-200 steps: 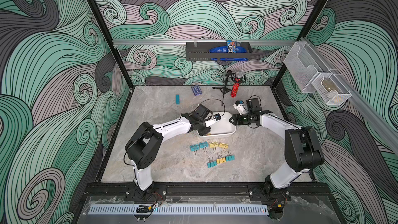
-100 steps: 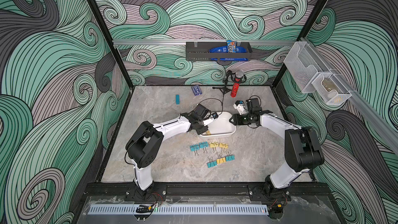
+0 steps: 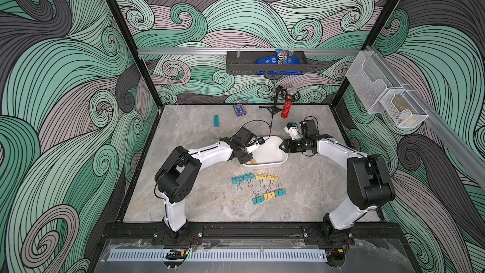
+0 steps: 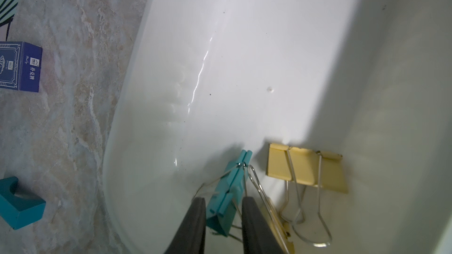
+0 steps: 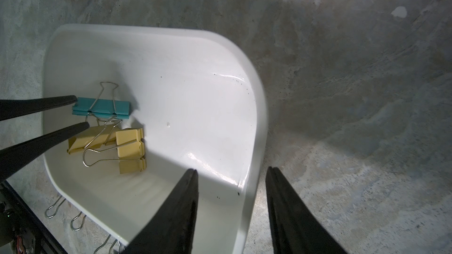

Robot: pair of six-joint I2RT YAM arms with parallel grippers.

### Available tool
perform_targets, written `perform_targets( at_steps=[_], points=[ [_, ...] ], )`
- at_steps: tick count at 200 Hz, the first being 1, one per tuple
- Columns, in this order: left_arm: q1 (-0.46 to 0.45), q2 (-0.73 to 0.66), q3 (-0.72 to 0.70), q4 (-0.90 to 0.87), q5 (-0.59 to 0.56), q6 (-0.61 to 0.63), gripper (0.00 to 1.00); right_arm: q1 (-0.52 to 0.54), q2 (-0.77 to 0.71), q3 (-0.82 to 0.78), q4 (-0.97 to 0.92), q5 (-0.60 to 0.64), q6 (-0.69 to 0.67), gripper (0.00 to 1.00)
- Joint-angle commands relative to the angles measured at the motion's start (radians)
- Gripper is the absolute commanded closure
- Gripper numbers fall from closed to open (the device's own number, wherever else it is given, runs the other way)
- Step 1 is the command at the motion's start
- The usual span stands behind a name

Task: Take out the binder clips from the storage box
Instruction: Pick up the binder clip from the storage box.

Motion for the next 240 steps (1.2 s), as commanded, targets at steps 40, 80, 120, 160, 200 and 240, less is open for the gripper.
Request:
perform_targets(
  at_steps=[40,80,120,160,200,240],
  points=[
    [0.011,0.007,0.018,-0.008,0.056,0.010,0.82,0.005,-0.002,0.009,0.008,-0.002,-0.007,0.53],
    [0.011,-0.005,0.017,-0.009,0.075,0.012,0.86,0.005,-0.005,0.008,0.008,-0.001,-0.007,0.53],
    [0.013,-0.046,0.008,0.018,0.101,0.000,0.88,0.005,-0.005,0.008,0.008,0.000,-0.008,0.53],
    [0.019,-0.088,-0.008,0.047,0.129,-0.017,0.92,0.005,-0.004,0.006,0.009,-0.001,-0.008,0.53],
    [0.031,-0.146,-0.030,0.072,0.163,-0.047,0.92,0.005,-0.005,0.006,0.008,-0.002,-0.008,0.53],
    [0.077,-0.265,-0.100,0.138,0.264,-0.137,0.92,0.005,-0.004,0.008,0.008,-0.003,-0.009,0.53]
  ],
)
